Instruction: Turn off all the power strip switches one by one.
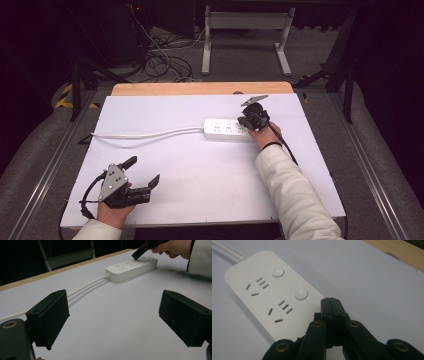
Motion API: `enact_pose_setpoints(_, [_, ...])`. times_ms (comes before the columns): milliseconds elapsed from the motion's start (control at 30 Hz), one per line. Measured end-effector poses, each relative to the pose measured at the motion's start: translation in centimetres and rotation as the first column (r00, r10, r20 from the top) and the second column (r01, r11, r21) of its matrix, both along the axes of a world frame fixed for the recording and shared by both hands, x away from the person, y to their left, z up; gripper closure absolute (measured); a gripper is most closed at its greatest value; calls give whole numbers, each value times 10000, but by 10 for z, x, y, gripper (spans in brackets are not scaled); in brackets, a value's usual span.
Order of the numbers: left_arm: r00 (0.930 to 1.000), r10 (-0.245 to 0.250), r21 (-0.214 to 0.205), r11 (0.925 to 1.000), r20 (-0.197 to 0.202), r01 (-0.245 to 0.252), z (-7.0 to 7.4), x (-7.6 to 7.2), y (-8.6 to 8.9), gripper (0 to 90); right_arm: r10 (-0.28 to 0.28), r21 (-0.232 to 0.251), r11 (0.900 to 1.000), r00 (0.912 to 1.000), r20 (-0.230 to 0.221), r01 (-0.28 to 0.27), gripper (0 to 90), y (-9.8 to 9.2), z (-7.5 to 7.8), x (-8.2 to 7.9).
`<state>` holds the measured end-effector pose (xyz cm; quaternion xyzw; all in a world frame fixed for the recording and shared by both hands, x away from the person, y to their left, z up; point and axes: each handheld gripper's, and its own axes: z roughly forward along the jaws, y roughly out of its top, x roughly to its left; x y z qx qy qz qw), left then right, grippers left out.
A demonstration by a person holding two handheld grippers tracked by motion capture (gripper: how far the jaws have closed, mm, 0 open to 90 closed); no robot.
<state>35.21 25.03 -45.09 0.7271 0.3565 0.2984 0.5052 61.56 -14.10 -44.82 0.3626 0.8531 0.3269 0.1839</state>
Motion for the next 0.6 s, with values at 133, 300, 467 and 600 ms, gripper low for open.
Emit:
enact_pose_setpoints(133, [10000, -3, 13, 10000, -4, 3, 0, 0, 0, 99, -38, 29, 10000, 10000, -53, 38, 900, 0, -1, 0])
enact_pose_setpoints(300, [10000, -3, 12, 10000, -7, 3, 0, 0, 0, 98, -109, 117, 9999, 9999, -122, 111, 900, 0, -3, 0])
enact_pose_setpoints(467, [10000, -7, 10, 10000, -24, 7, 0, 0, 0, 97, -215, 288, 9993, 9994, -278, 223, 900, -1, -3, 1])
enact_pose_setpoints(600, [10000, -25, 35, 10000, 13, 25, 0, 0, 0, 97, -306, 156, 9994, 9994, -188, 309, 900, 1, -3, 0])
